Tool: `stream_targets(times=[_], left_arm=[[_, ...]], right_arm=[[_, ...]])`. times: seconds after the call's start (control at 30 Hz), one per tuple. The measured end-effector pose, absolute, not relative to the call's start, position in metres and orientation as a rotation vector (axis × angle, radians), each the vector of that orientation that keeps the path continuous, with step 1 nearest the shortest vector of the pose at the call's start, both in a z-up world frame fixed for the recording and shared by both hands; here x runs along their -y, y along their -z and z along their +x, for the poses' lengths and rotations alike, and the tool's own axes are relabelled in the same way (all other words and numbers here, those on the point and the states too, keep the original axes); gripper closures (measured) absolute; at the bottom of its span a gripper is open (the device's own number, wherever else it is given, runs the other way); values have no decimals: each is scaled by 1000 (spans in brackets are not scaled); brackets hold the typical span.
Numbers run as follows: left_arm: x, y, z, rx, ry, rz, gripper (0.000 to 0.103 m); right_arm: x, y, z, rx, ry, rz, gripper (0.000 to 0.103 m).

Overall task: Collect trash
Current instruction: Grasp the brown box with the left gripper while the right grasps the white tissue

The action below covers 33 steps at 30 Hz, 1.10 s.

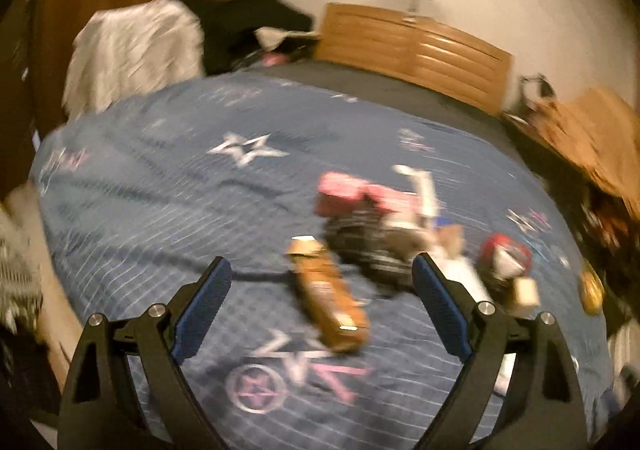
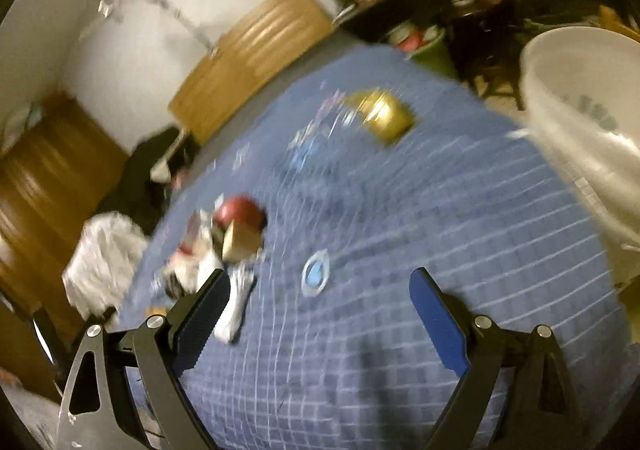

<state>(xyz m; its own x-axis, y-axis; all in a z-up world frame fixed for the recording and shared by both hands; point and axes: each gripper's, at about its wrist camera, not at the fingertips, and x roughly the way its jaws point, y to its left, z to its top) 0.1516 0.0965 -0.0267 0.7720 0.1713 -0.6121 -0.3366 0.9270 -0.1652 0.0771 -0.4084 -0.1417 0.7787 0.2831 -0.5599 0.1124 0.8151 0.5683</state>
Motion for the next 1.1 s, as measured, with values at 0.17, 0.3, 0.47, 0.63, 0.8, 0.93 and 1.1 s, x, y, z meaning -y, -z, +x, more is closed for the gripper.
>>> stream_targets(times=[0.17,0.3,0.47,0.63,0.8,0.93,1.1], left_arm=[[-120,43,149,-661,-303,-314,20],[-117,56,152,-692,-223,-324,28],[-101,75,171,-735,-161,-309,32],[-97,105,196,-857,-113,-359,57],[-89,113,200,-855,-95,-348,60],[-89,115,201,-842,-82,-360,62],[-95,112,192,-823,-55,-390,68]], right_arm=[[348,155,96,-777,-160,484,16],[310,158,107,-798,-233,399,24],[276,158,126,-808,-279,327,48],[254,167,140,-841,-264,300,53],[238,176,155,-852,-252,305,59],[222,185,159,-842,-222,227,65],[223,180,154,-819,-227,213,68]])
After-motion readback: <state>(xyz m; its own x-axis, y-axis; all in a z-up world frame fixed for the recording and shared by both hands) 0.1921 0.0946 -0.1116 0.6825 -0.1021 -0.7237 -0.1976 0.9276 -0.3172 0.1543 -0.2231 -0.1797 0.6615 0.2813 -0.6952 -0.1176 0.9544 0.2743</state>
